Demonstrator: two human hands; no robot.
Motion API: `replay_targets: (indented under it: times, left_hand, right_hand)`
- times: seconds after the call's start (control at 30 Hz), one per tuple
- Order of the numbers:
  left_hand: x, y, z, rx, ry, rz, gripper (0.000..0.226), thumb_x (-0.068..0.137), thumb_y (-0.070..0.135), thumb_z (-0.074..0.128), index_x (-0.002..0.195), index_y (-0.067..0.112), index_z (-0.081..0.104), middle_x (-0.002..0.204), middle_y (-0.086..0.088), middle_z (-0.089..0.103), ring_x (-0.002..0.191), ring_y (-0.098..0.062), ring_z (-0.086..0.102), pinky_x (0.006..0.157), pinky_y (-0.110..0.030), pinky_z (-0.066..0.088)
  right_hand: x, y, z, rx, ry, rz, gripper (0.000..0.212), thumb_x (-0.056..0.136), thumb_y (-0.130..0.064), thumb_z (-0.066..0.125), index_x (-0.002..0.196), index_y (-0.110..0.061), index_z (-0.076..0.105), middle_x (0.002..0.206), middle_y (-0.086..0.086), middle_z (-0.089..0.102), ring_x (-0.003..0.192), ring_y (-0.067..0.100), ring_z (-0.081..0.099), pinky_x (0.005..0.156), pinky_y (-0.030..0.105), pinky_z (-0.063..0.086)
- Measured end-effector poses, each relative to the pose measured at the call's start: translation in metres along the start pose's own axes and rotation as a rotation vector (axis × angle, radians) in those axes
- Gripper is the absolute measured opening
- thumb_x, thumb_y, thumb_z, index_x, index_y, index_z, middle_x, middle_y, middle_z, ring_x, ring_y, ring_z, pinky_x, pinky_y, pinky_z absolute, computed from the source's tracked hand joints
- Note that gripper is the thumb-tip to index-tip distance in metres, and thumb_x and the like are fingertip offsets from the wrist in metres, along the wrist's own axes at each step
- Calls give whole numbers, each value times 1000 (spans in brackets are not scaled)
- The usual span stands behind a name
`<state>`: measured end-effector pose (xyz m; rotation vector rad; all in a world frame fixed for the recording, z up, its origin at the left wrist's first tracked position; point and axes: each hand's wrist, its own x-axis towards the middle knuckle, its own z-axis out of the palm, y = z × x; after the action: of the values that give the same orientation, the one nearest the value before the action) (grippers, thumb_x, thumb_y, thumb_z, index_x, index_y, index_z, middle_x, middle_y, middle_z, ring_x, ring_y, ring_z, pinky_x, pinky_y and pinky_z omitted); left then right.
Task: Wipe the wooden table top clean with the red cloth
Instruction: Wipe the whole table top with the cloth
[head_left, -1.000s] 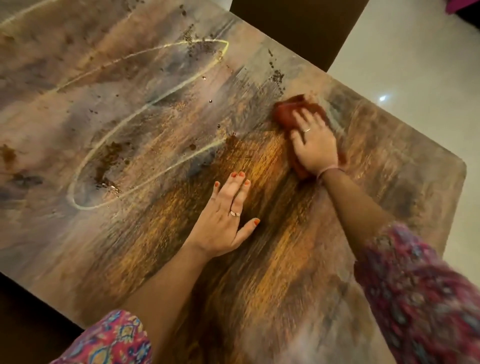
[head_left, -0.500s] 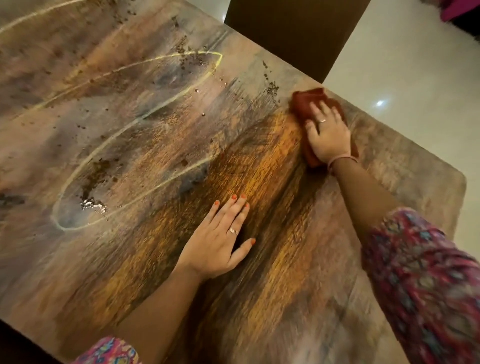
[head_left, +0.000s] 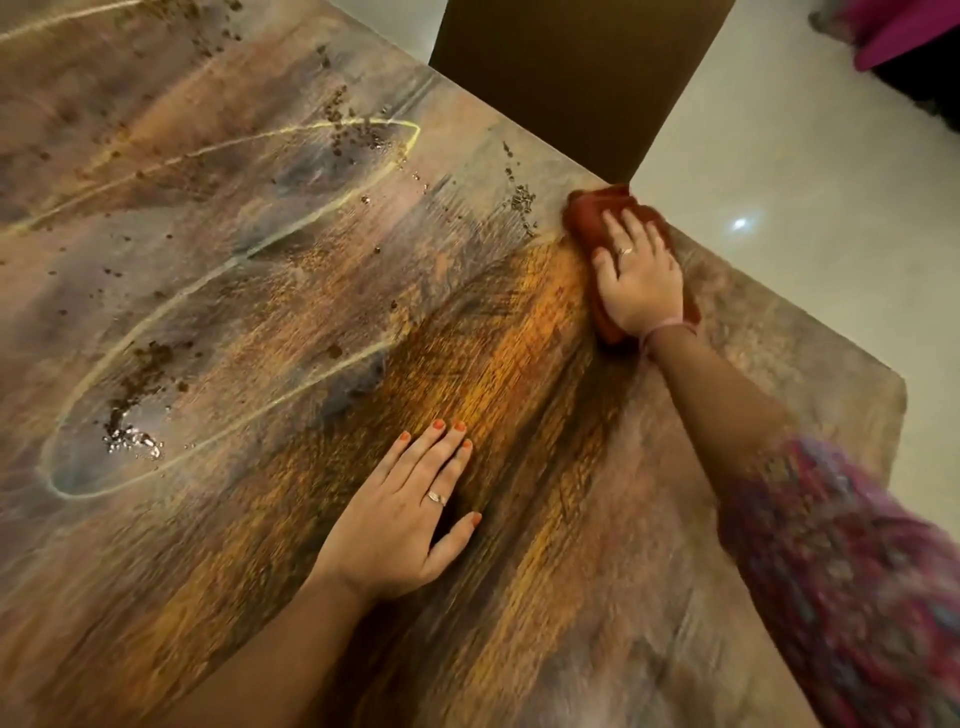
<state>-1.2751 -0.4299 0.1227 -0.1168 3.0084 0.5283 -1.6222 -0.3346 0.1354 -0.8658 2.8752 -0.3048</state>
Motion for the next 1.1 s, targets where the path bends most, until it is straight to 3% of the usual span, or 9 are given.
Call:
replay_targets:
  times: [0.13, 0.2, 0.4, 0.5, 0.57, 0.67, 0.8, 1.0, 1.1]
  left_hand:
    - [0, -3, 0, 5, 1, -6, 66, 97, 56, 30, 145, 12, 33, 152, -6, 33, 144, -23, 19, 115, -41, 14]
    - [0, -3, 0, 2, 3, -5, 65, 97, 56, 31, 145, 12, 34, 151, -6, 34, 144, -23, 21, 115, -41, 14]
    - [1, 0, -5, 13, -22, -17, 66, 96, 56, 28, 144, 11, 37, 150, -7, 37, 142, -23, 23, 114, -40, 15]
    - [1, 1, -5, 10, -23, -11, 66, 96, 56, 29, 144, 11, 36, 150, -7, 36, 143, -23, 22, 114, -40, 15]
    - [1, 0, -4, -2, -6, -10, 66, 96, 55, 29, 144, 11, 36, 150, -7, 36, 143, -23, 22, 115, -40, 15]
    - [1, -2, -4, -14, 0, 1, 65, 97, 55, 29, 144, 11, 37, 150, -7, 36, 143, -24, 23, 114, -40, 16]
    - [0, -3, -4, -10, 2, 4, 65, 97, 55, 29, 144, 11, 38, 150, -6, 37, 142, -24, 24, 114, -40, 16]
    - [1, -2, -4, -21, 13, -2, 65, 96, 55, 29, 142, 11, 41, 149, -6, 38, 142, -23, 25, 113, -41, 18]
    - [0, 0, -4, -18, 14, 4, 66, 96, 56, 28, 142, 11, 41, 149, -7, 38, 142, -24, 25, 112, -41, 18]
  right_hand:
    - [65, -16, 3, 85, 31, 372, 54, 99, -42, 28, 150, -27, 29, 158, 2, 27, 146, 27, 19, 119, 49, 11]
    - [60, -43, 10, 83, 59, 359, 55, 98, -41, 29, 151, -26, 28, 159, 1, 23, 147, 28, 15, 119, 50, 10]
    - [-84, -102, 39, 0, -109, -524, 55, 97, -42, 34, 149, -28, 31, 158, -5, 29, 146, 21, 22, 117, 44, 16]
    - [-80, -90, 33, -19, -203, -681, 54, 98, -43, 32, 150, -31, 29, 158, -6, 28, 147, 19, 21, 117, 40, 16]
    - [-30, -79, 24, -48, -162, -577, 54, 98, -42, 30, 150, -28, 30, 158, -2, 28, 146, 20, 22, 119, 43, 16]
    - [50, -62, 12, 11, -67, -212, 54, 100, -40, 27, 151, -24, 29, 159, 1, 25, 147, 22, 20, 121, 44, 14]
    - [74, -70, 12, 66, -32, 139, 54, 101, -39, 27, 153, -24, 22, 161, 1, 17, 148, 27, 13, 121, 47, 10]
    - [-53, -77, 22, -73, 63, 21, 55, 93, -34, 39, 142, -11, 42, 149, 15, 40, 139, 37, 32, 113, 53, 30]
    - [-85, -73, 28, -60, 37, 10, 53, 92, -32, 43, 140, -10, 46, 149, 15, 39, 142, 37, 28, 114, 57, 24]
